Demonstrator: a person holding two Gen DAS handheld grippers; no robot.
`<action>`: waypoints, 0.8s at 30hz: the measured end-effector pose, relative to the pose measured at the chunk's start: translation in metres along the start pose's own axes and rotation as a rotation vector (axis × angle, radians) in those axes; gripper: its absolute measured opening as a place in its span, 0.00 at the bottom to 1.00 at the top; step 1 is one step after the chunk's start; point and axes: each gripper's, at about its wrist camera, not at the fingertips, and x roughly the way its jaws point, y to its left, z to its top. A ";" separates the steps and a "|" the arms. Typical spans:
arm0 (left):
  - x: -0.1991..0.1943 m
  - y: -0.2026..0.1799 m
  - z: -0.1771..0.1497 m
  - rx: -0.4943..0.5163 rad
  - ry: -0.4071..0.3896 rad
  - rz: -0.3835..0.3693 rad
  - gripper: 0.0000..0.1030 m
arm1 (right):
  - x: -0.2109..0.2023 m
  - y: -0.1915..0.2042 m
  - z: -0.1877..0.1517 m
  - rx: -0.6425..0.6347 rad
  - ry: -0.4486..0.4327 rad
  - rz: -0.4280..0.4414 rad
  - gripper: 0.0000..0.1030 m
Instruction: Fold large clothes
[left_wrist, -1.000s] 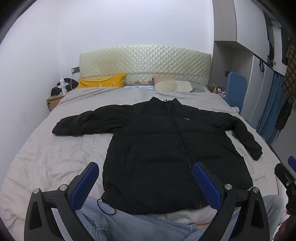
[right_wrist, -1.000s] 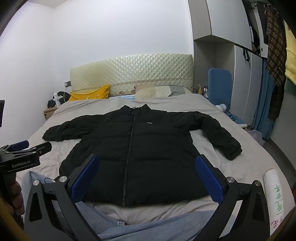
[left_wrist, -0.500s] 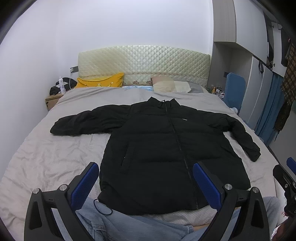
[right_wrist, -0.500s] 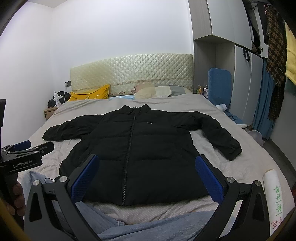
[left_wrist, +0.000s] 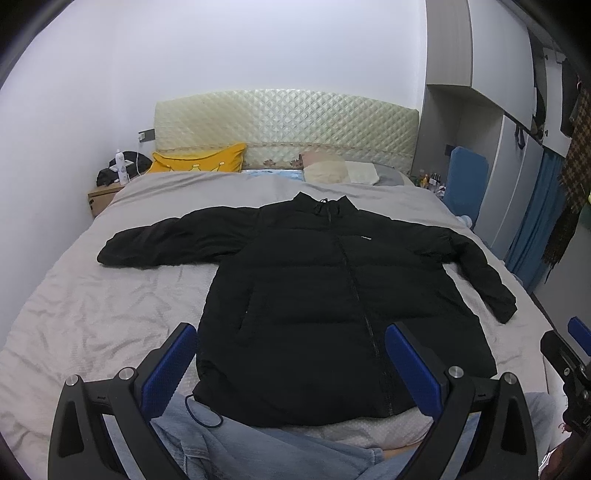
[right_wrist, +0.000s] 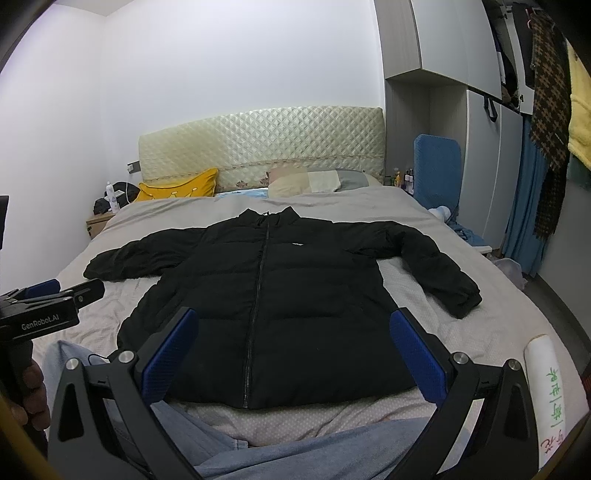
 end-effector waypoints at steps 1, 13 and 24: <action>0.000 0.000 0.000 0.001 0.001 0.001 0.99 | 0.000 0.000 0.001 -0.002 -0.001 -0.001 1.00; -0.002 0.003 0.002 -0.008 -0.005 0.004 0.99 | 0.005 0.004 0.001 -0.004 0.001 0.003 1.00; 0.001 0.005 0.003 -0.011 0.003 0.007 0.99 | 0.005 0.006 -0.002 0.004 -0.003 -0.008 1.00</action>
